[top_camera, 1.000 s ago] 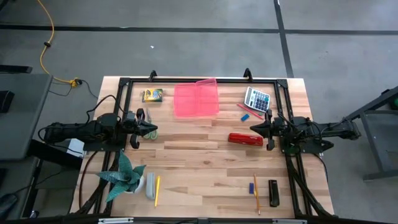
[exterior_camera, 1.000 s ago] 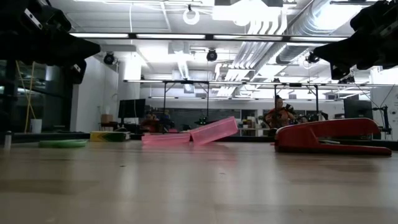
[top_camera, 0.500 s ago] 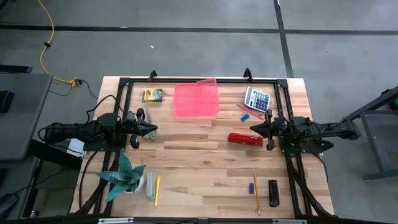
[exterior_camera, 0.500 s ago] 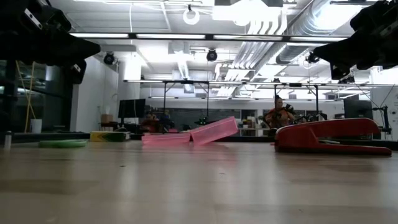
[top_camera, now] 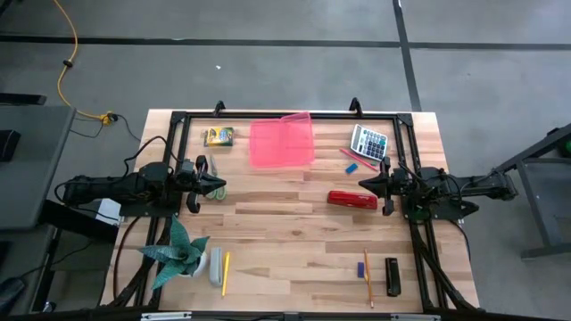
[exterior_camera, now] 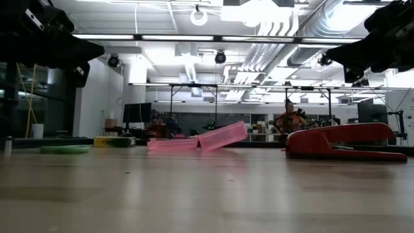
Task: Pack school essentials
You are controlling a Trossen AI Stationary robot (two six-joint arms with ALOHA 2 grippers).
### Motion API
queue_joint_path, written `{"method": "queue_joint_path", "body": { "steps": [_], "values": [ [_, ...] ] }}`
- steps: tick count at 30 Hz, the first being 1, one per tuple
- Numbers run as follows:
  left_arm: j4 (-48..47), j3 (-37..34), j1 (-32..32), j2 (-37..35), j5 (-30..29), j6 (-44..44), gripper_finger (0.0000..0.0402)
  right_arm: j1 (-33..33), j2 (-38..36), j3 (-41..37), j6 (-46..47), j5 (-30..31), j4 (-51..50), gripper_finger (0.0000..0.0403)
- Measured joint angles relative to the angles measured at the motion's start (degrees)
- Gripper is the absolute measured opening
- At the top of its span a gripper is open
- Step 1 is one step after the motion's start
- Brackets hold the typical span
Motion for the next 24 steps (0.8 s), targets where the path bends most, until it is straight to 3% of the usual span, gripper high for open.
{"method": "queue_joint_path", "body": {
  "steps": [5,10,16,20,24],
  "values": [
    [0.6,0.0,0.0,0.0,0.0,0.0,0.0001,0.0,0.0,0.0,0.0,0.0,0.0,0.0],
    [7.3,0.0,0.0,0.0,-0.7,-7.5,0.0001,0.0,0.0,0.0,0.0,0.0,0.0,0.0],
    [22.9,0.2,0.0,0.3,-12.4,-16.5,0.0,0.0,0.0,0.0,0.0,0.0,0.0,0.0],
    [22.0,6.0,0.1,5.2,-14.3,-14.8,0.0,0.0,0.0,0.0,0.0,0.0,0.0,0.0],
    [11.8,17.5,0.6,13.8,-10.8,-9.0,0.0,0.0,0.0,0.0,0.0,0.0,0.0,0.0]
  ]
}}
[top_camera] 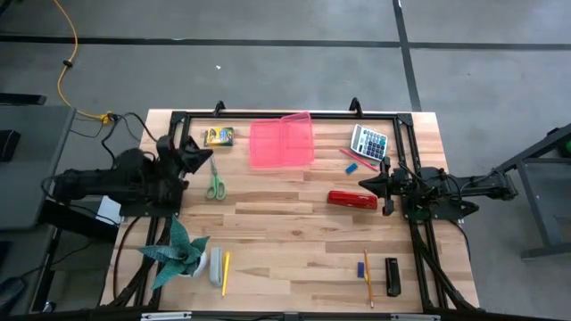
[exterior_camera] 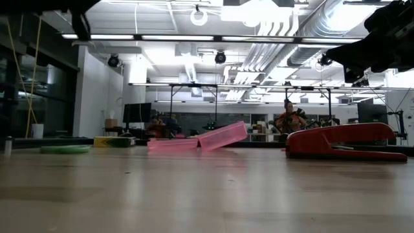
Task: Pack school essentials
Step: Put the green scissors into the pink supply box
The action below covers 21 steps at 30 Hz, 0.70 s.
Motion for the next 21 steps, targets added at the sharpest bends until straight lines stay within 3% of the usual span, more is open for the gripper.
{"method": "queue_joint_path", "body": {
  "steps": [4,7,12,21],
  "values": [
    [-13.8,11.9,1.0,8.9,3.6,4.3,0.0,0.0,0.0,0.0,0.0,0.0,0.0,0.0],
    [-18.2,16.8,1.8,13.4,8.4,7.7,0.0,0.0,0.0,0.0,0.0,0.0,0.0,0.0],
    [-15.4,17.6,2.0,16.5,12.0,7.7,0.0,0.0,0.0,0.0,0.0,0.0,0.0,0.0],
    [-15.1,17.5,2.0,16.6,8.5,8.6,0.0,0.0,0.0,0.0,0.0,0.0,0.0,0.0]
  ]
}}
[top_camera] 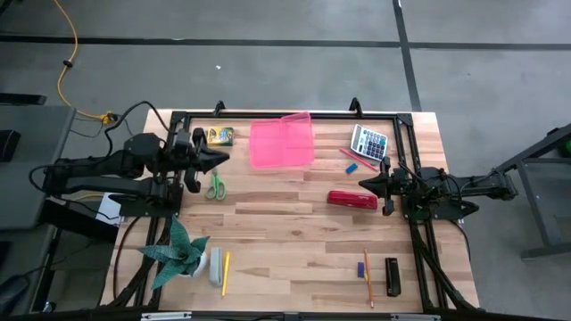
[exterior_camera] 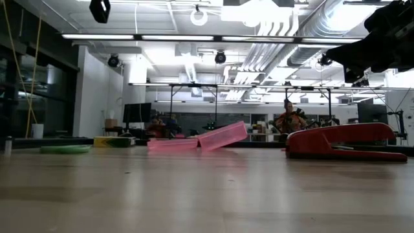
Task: Pack school essentials
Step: Put the green scissors into the pink supply box
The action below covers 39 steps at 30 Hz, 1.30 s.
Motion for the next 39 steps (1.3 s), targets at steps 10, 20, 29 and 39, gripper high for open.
{"method": "queue_joint_path", "body": {
  "steps": [10,20,29,39],
  "values": [
    [0.2,0.0,-0.3,-0.4,-2.0,-0.3,0.0,0.0,0.0,0.0,0.0,0.0,0.0,0.0],
    [0.1,0.0,-0.2,-0.4,-3.4,-0.4,0.0,-0.3,0.0,-0.1,10.9,4.8,33.5,0.0],
    [0.1,0.0,-0.2,-0.4,-4.0,2.9,0.0,-0.9,10.1,12.2,7.3,7.6,21.0,0.0],
    [-1.9,0.0,-0.2,-0.4,-4.0,2.1,0.0001,-1.0,24.6,23.2,6.4,8.5,8.7,0.0]
  ]
}}
